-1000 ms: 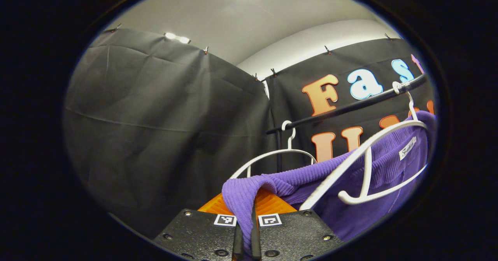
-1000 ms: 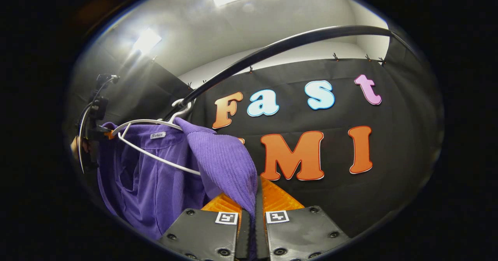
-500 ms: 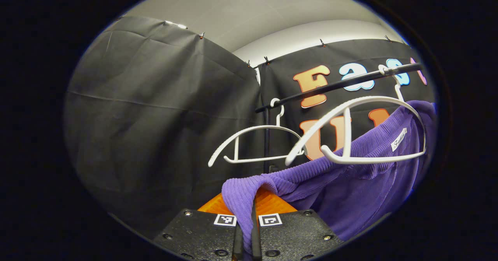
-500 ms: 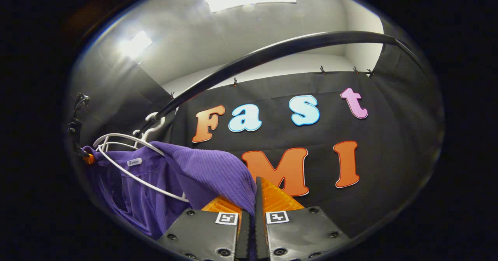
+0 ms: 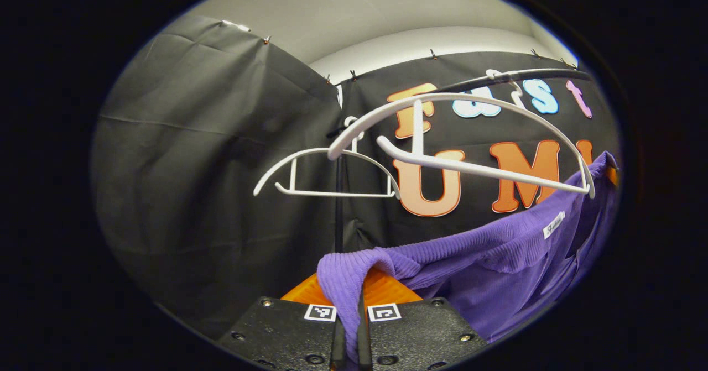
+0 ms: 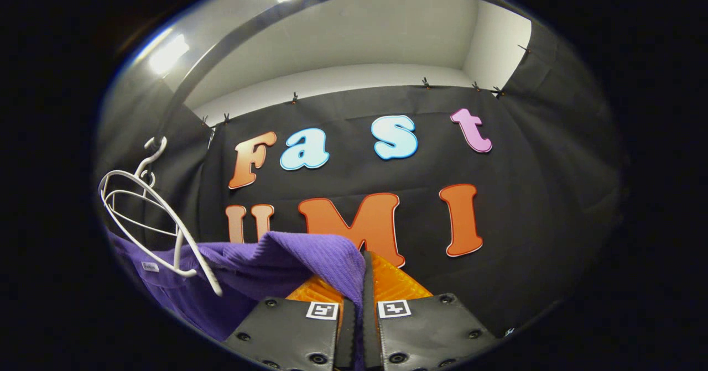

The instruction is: Grasp the clothes on the hanger with both hands and then place them into the laundry hamper below.

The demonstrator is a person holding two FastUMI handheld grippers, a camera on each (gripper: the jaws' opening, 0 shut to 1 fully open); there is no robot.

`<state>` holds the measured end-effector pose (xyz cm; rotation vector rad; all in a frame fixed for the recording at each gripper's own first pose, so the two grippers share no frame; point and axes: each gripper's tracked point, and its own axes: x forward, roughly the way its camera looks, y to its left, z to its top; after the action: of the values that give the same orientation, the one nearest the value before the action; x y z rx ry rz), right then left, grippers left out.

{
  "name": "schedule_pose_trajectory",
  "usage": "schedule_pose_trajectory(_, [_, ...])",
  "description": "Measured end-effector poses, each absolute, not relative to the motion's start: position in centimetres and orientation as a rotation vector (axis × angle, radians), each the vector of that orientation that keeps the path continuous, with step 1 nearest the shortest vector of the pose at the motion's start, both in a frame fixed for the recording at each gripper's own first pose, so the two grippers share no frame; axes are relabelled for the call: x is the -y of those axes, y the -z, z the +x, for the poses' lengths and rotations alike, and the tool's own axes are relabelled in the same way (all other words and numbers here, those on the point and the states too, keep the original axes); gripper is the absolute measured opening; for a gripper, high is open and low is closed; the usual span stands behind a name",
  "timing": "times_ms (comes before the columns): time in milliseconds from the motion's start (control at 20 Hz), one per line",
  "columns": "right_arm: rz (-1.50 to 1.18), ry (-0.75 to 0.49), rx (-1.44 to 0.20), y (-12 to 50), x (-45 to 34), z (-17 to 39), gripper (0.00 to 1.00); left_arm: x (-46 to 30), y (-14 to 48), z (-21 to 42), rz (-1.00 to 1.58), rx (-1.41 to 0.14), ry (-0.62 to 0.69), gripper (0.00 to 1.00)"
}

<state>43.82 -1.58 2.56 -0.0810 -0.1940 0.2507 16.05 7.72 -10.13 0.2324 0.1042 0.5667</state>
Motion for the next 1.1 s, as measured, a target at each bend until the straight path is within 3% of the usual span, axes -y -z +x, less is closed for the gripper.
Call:
schedule_pose_trajectory(550, [-0.189,-0.268,0.176,-2.6,5.2,39.5,0.13,-3.7,10.1,17.4,0.279,-0.096,-0.467,0.07])
schedule_pose_trajectory(1100, [-0.201,-0.527,-0.119,9.8,-5.9,31.9,0.13,8.2,19.4,22.2,0.075,-0.239,-0.081,0.07])
